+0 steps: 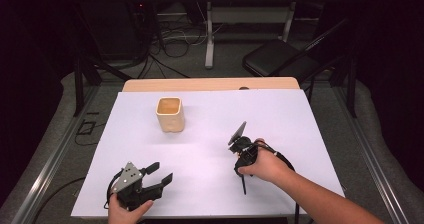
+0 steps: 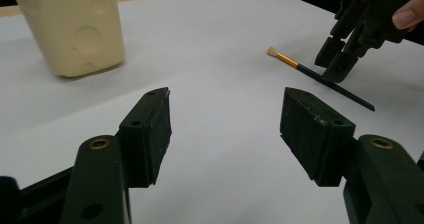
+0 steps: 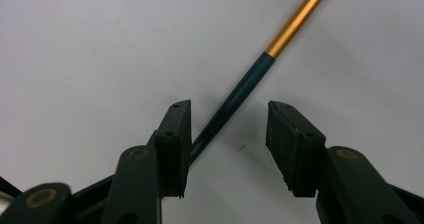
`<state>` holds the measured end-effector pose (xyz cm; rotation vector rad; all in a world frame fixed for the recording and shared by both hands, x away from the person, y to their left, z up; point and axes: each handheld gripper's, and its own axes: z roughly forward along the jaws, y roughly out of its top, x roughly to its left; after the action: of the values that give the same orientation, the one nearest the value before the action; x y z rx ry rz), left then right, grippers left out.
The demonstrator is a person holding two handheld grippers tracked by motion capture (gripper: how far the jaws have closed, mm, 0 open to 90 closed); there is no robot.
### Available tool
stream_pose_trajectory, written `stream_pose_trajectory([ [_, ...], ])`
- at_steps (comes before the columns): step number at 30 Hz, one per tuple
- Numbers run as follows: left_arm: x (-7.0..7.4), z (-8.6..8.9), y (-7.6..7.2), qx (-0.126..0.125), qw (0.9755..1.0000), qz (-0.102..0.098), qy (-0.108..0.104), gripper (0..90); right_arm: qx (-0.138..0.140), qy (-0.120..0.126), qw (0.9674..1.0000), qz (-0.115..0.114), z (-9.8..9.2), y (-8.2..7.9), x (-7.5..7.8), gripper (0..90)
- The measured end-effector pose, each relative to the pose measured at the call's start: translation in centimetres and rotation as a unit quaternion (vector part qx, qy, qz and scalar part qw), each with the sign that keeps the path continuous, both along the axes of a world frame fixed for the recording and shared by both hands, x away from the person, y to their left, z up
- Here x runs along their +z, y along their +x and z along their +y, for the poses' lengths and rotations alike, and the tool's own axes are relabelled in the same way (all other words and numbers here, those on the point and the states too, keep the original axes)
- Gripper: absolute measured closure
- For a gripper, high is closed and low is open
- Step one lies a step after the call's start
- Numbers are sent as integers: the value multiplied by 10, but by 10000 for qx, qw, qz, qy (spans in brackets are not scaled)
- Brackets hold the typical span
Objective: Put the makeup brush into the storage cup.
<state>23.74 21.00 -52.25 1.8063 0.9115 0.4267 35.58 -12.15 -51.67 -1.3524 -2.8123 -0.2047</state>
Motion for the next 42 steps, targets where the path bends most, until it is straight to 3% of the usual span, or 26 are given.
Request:
stream_pose_trajectory([
  [23,0,0,0,-6,10000,5,6,368,27,-56,10000,78,1,-3,-4,537],
  [28,0,0,0,-4,10000,3,2,368,-15,59,10000,-28,1,-4,-7,538],
  [32,0,0,0,-7,10000,3,7,368,33,-78,9999,73,2,-3,-5,537],
  [42,0,0,0,-5,10000,3,1,368,12,-50,10000,55,2,-4,-6,538],
])
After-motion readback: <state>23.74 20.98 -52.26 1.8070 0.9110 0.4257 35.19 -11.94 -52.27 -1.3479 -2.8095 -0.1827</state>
